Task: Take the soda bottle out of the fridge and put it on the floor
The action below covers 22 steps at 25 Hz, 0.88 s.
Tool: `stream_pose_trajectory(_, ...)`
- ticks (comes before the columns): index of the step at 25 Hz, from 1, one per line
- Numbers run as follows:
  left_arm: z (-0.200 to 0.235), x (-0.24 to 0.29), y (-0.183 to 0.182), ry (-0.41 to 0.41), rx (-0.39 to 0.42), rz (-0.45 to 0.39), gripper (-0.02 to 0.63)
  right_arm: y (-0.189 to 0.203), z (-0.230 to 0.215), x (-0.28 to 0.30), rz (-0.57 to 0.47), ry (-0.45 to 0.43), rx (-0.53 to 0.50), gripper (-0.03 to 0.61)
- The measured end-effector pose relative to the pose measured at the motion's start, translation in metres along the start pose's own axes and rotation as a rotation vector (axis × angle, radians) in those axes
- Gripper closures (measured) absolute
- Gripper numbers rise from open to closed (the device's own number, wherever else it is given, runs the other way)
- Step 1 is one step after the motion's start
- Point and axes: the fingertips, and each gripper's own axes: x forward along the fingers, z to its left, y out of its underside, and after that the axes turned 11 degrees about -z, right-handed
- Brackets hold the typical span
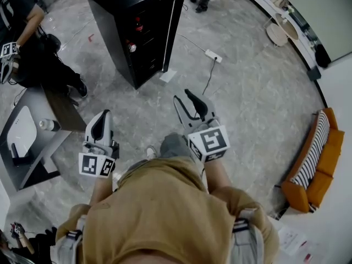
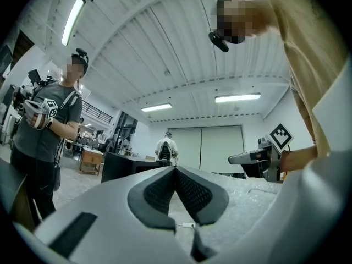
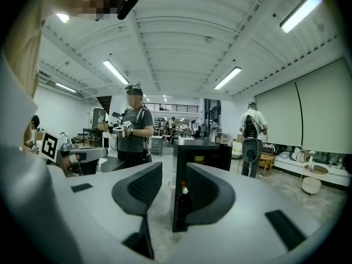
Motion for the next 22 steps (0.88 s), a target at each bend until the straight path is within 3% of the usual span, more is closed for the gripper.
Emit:
stream_pose_trajectory(14, 0.030, 0.035, 0.007, -0.019, 0.037, 0.002, 0.612, 0.003, -0.016, 0.062, -0.021, -0.055, 0.003, 0.459)
stream_pose_trajectory(22, 0.023, 0.103, 0.041, -0.007, 0.027, 0.055, 0.612, 0.010, -0.072, 0.111, -0.021, -0.089, 0.015, 0.459)
